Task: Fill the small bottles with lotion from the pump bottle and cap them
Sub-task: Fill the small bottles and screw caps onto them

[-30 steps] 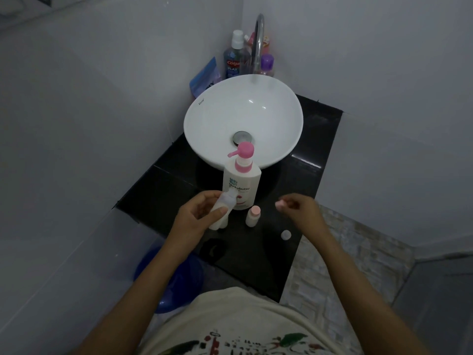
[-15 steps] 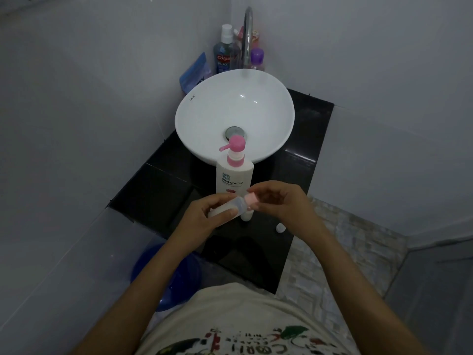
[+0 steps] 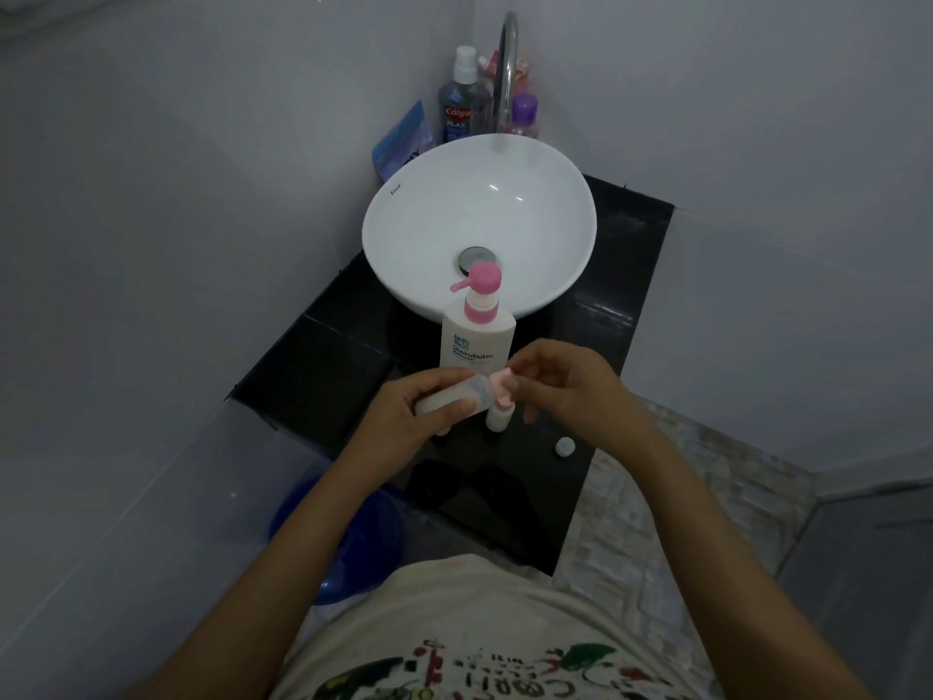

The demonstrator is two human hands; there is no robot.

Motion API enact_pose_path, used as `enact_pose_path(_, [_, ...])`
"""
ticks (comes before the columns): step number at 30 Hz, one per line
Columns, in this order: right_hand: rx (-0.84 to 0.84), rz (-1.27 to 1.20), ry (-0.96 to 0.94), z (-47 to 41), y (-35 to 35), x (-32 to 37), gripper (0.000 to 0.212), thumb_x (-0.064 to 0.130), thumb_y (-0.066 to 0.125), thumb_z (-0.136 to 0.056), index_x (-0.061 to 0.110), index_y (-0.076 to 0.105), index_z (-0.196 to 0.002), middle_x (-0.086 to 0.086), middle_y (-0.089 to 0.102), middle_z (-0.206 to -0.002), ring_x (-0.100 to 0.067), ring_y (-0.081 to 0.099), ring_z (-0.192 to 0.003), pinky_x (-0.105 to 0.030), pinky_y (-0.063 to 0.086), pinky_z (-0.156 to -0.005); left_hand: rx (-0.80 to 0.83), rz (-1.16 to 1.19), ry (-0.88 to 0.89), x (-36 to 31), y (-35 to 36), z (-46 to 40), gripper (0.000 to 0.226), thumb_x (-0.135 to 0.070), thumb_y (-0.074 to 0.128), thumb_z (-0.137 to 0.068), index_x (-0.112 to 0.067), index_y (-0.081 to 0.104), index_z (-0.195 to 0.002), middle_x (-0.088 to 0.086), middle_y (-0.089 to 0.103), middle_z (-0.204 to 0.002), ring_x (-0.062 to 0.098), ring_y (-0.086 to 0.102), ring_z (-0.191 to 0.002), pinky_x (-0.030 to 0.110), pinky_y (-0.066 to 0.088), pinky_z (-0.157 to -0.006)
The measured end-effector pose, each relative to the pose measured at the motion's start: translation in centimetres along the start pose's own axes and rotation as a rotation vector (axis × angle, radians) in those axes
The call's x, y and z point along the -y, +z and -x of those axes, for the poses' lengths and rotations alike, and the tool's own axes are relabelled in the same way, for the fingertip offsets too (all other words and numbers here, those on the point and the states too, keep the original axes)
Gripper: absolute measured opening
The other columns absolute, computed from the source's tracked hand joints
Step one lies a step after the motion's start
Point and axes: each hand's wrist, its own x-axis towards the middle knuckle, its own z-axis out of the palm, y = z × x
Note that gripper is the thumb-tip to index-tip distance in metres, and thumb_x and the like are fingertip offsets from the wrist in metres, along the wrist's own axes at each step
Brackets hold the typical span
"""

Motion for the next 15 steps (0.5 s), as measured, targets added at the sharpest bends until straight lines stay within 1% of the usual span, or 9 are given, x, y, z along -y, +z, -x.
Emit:
enact_pose_path(2, [-0.052, 0.043, 0.051, -0.03, 0.48, 0.26, 0.022, 0.037, 0.059, -0.088, 0.016, 0.066, -0.088, 0.0, 0.069, -0.069, -0.006, 0.06, -0.05, -0.02, 0.051, -0.056, 0.001, -0.002, 0.003, -0.06, 0.06, 0.08, 0.032, -0.008, 0.064, -0.086, -0.015, 0.064, -0.117, -0.002, 0.065, -0.114, -0.004, 0.062, -0.096, 0.012, 0.052, -0.073])
enact_pose_path(3, [-0.052, 0.044, 0.058, -0.02, 0.54, 0.26, 0.024, 0.04, 0.058, -0.088, 0.017, 0.066, -0.089, 0.001, 0.068, -0.069, -0.005, 0.059, -0.05, -0.02, 0.051, -0.055, 0.003, -0.001, 0.003, -0.12, 0.07, 0.09, 0.032, -0.008, 0.064, -0.086, -0.015, 0.063, -0.117, -0.003, 0.065, -0.114, -0.004, 0.062, -0.095, 0.012, 0.052, -0.072])
enact_pose_path(5, [-0.001, 0.014, 0.016, 0.17, 0.37, 0.18, 0.018, 0.035, 0.06, -0.088, 0.022, 0.062, -0.1, -0.001, 0.069, -0.082, -0.008, 0.063, -0.06, -0.021, 0.054, -0.06, 0.009, 0.01, 0.003, -0.3, 0.08, 0.12, 0.031, -0.007, 0.063, -0.086, -0.016, 0.063, -0.116, -0.006, 0.065, -0.11, -0.006, 0.062, -0.092, 0.011, 0.052, -0.071])
enact_pose_path(7, [0.045, 0.021, -0.035, 0.38, 0.1, 0.08, 0.019, 0.023, 0.064, -0.087, 0.023, 0.059, -0.105, -0.002, 0.067, -0.09, -0.016, 0.066, -0.07, -0.024, 0.056, -0.067, 0.003, 0.014, 0.002, -0.42, 0.05, 0.15, 0.03, -0.006, 0.063, -0.086, -0.017, 0.062, -0.114, -0.006, 0.064, -0.108, -0.008, 0.062, -0.09, 0.011, 0.052, -0.07])
enact_pose_path(9, [0.02, 0.028, -0.018, 0.52, 0.3, 0.24, 0.012, 0.023, 0.063, -0.088, 0.018, 0.062, -0.099, -0.003, 0.069, -0.083, -0.013, 0.064, -0.062, -0.02, 0.053, -0.06, 0.003, 0.011, 0.006, -0.49, 0.01, 0.22, 0.03, -0.006, 0.063, -0.086, -0.019, 0.063, -0.112, -0.007, 0.064, -0.109, -0.008, 0.062, -0.091, 0.01, 0.052, -0.071])
enact_pose_path(11, [-0.03, 0.027, 0.018, 0.55, 0.67, 0.42, 0.018, 0.033, 0.058, -0.09, 0.015, 0.064, -0.091, 0.0, 0.067, -0.071, -0.008, 0.06, -0.052, -0.017, 0.048, -0.053, 0.017, 0.004, 0.01, -0.58, 0.02, 0.28, 0.029, -0.007, 0.063, -0.086, -0.021, 0.063, -0.111, -0.008, 0.064, -0.109, -0.007, 0.062, -0.092, 0.012, 0.053, -0.073])
enact_pose_path(12, [-0.038, 0.019, 0.017, 0.58, 0.72, 0.42, 0.02, 0.035, 0.057, -0.09, 0.016, 0.063, -0.093, -0.001, 0.067, -0.071, -0.007, 0.059, -0.051, -0.016, 0.047, -0.052, 0.021, -0.002, 0.01, -0.62, 0.04, 0.28, 0.029, -0.008, 0.063, -0.086, -0.022, 0.063, -0.111, -0.008, 0.064, -0.109, -0.006, 0.062, -0.092, 0.013, 0.054, -0.073])
enact_pose_path(13, [-0.033, 0.001, 0.004, 0.64, 0.69, 0.46, 0.018, 0.034, 0.057, -0.09, 0.017, 0.061, -0.098, -0.003, 0.068, -0.075, -0.008, 0.061, -0.054, -0.015, 0.047, -0.053, 0.02, -0.006, 0.01, -0.66, 0.02, 0.3, 0.028, -0.008, 0.064, -0.086, -0.022, 0.063, -0.11, -0.008, 0.064, -0.109, -0.006, 0.062, -0.092, 0.013, 0.054, -0.073])
enact_pose_path(15, [0.005, -0.032, -0.037, 0.75, 0.4, 0.39, 0.019, 0.024, 0.06, -0.089, 0.022, 0.057, -0.108, -0.006, 0.068, -0.086, -0.012, 0.066, -0.065, -0.014, 0.05, -0.058, 0.012, -0.007, 0.011, -0.71, -0.04, 0.31, 0.028, -0.009, 0.064, -0.086, -0.022, 0.063, -0.11, -0.008, 0.065, -0.107, -0.005, 0.062, -0.09, 0.013, 0.054, -0.072])
